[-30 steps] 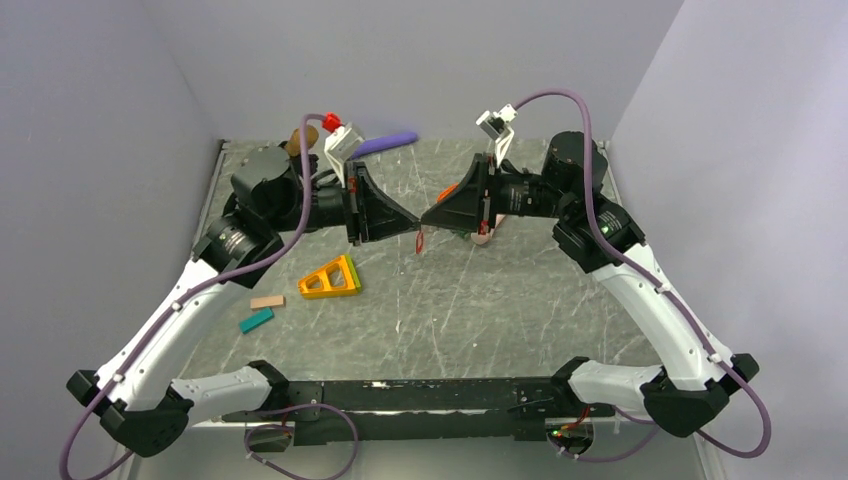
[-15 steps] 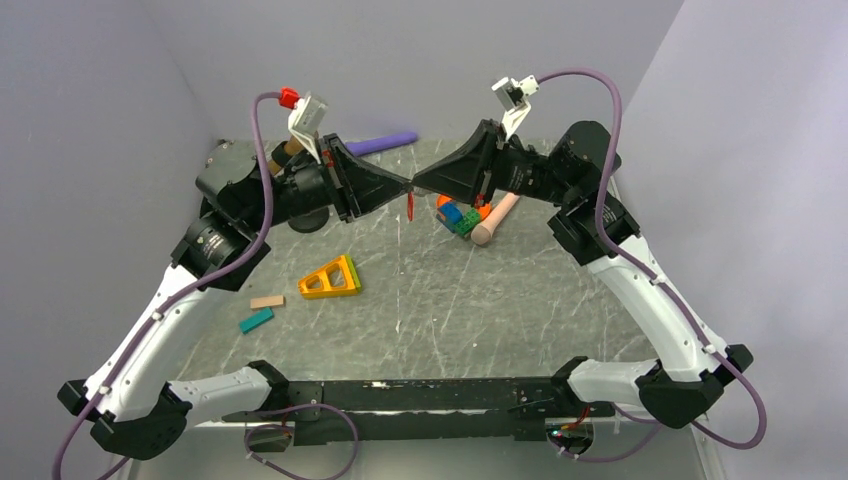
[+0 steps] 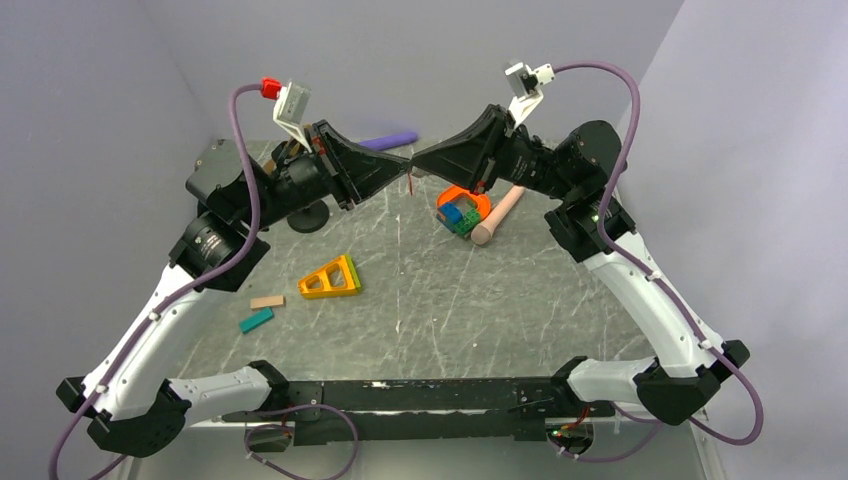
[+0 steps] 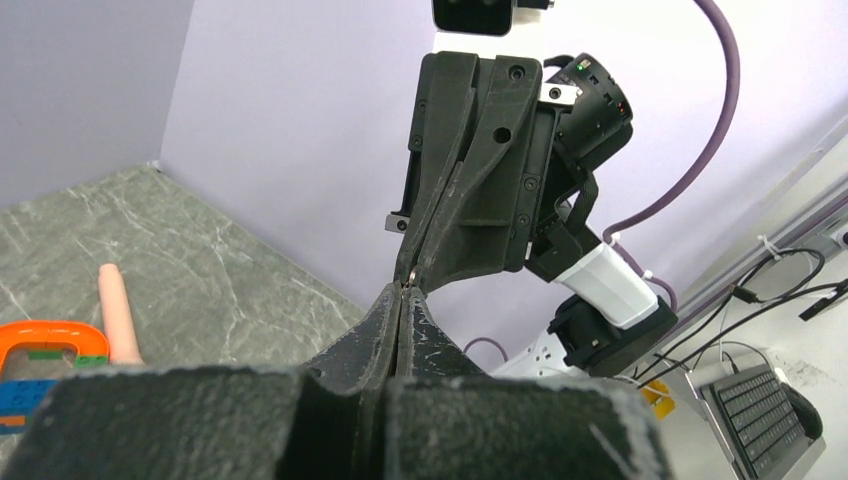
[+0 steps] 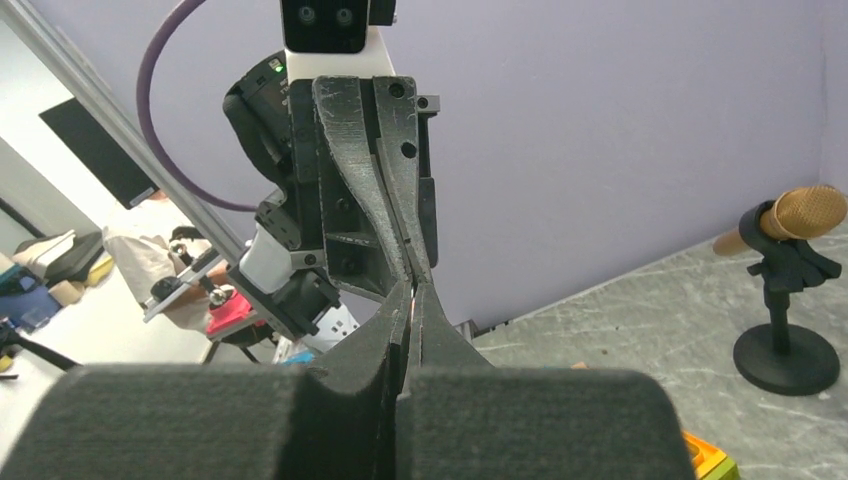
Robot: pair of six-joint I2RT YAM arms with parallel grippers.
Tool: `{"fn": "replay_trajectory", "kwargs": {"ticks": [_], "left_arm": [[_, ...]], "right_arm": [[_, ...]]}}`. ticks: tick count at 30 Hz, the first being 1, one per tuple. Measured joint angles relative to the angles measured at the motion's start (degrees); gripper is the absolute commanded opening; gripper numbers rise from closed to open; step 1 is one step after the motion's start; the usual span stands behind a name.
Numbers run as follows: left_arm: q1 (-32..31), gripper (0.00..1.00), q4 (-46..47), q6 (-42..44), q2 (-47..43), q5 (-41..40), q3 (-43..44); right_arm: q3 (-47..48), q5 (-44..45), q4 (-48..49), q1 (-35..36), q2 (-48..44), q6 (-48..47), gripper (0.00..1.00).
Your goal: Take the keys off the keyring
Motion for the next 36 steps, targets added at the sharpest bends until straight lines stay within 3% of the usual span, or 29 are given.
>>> {"fn": "replay_trajectory", "kwargs": {"ticks": [10, 18, 27, 30, 36], "left_arm": [[-2.47, 0.00, 3.34, -0.39, -0.33, -5.40, -0.07], [-4.09, 0.00, 7.80, -1.79, -2.32, -8.44, -4.83], [-4.39, 0.55, 8.50, -1.03, -2.84, -8.20, -6.21], [-4.37, 0.62, 5.99, 2.05, -3.34, -7.76, -5.01], [-4.13, 0.67, -1.62, 9.60, -4.57, -5.20, -0.50]], "right_arm": [[-0.44, 1.64, 4.42, 0.00, -0.24, 2.40, 0.00], [-3.80, 3.48, 5.92, 0.48, -2.23, 4.22, 0.00], [-7.13, 5.11, 1.49, 1.03, -7.02, 3.41, 0.00], [-7.74, 5.64, -3.48, 1.31, -9.20, 1.51, 0.00], [-5.42, 10.67, -19.47, 1.36, -10.27, -3.80, 0.00]]}}
